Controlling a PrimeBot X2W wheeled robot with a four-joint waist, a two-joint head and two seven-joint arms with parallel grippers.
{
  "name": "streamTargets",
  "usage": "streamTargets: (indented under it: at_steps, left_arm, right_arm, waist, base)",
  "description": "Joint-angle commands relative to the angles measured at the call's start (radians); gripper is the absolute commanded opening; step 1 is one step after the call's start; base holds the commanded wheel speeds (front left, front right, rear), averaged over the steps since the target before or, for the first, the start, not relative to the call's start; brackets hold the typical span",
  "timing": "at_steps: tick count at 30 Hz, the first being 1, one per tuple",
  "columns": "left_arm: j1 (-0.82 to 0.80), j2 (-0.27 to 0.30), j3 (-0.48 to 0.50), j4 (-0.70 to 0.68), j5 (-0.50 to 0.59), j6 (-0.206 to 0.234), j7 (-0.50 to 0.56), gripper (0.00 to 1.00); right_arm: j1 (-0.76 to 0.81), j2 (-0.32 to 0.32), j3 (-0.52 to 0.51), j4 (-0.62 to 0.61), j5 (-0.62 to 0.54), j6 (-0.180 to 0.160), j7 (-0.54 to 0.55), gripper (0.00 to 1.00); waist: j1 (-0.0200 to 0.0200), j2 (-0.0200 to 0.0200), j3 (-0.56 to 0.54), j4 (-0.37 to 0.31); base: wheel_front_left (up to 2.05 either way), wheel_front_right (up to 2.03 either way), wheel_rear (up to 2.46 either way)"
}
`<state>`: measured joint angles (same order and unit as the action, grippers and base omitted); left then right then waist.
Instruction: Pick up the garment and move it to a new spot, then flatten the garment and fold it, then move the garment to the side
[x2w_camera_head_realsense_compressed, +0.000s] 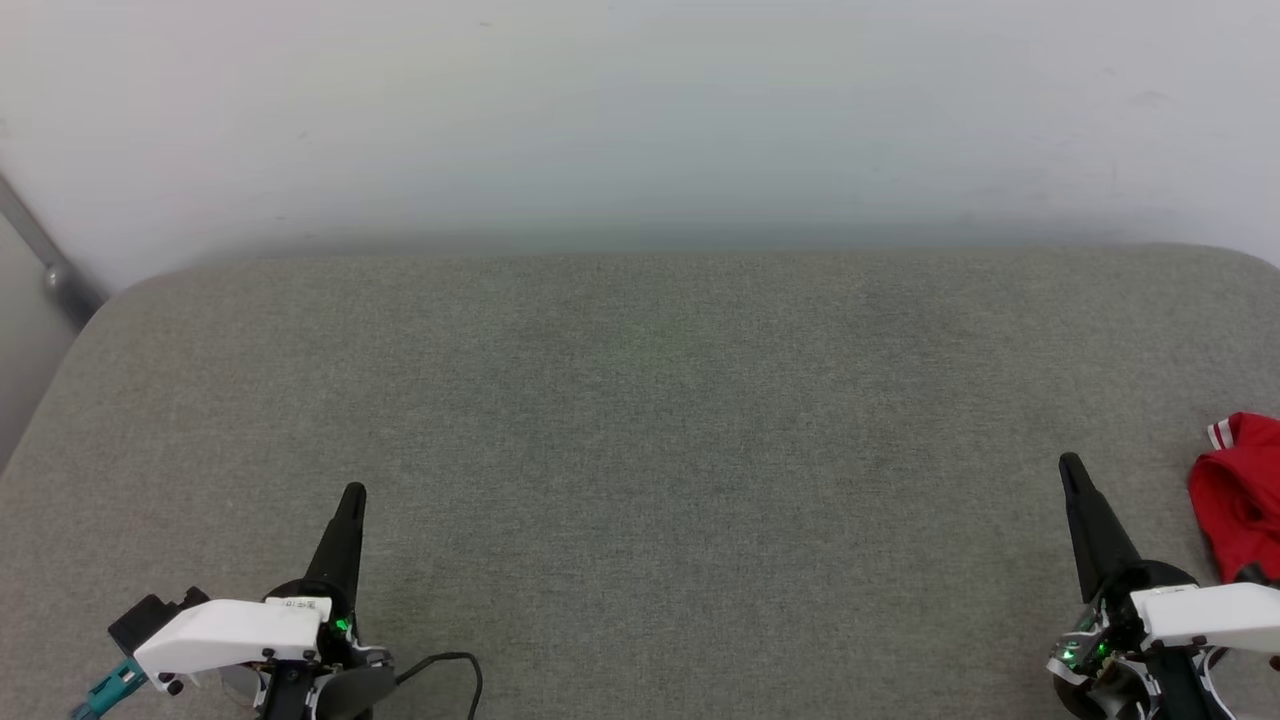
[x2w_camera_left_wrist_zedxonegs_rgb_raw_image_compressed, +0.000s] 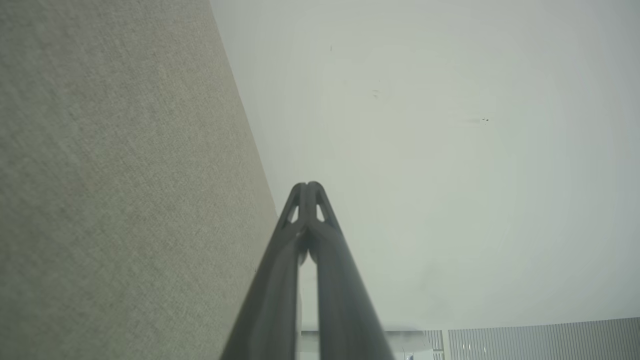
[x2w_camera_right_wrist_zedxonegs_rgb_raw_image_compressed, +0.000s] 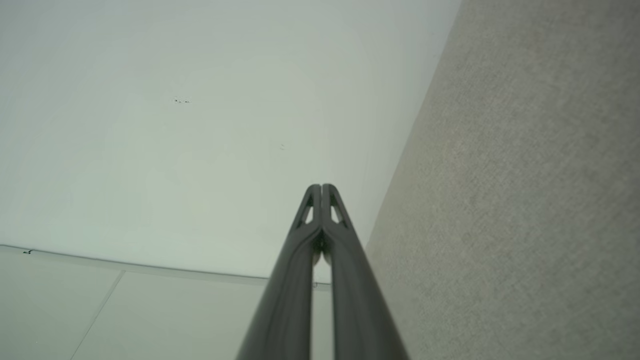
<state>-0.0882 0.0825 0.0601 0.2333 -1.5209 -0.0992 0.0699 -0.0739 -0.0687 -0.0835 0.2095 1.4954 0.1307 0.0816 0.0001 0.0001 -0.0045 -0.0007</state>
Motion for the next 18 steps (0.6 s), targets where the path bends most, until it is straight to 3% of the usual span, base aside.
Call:
streamTargets:
  at_steps: [1, 18]
  left_arm:
    - [-0.017, -0.005, 0.010, 0.002, -0.017, -0.010, 0.007, 0.00]
    - [-0.024, -0.026, 0.046, 0.013, -0.102, -0.035, 0.037, 0.00]
  right_arm:
    - [-0.017, -0.002, -0.002, 0.006, 0.024, 0.000, 0.006, 0.00]
    - [-0.040, 0.002, -0.008, 0.037, 0.136, 0.000, 0.014, 0.00]
  waist:
    - [-0.0001, -0.0001, 0.001, 0.000]
    - [-0.0001, -0.0001, 0.007, 0.001]
  base:
    - [0.00, 0.00, 0.00]
    - [0.00, 0.00, 0.00]
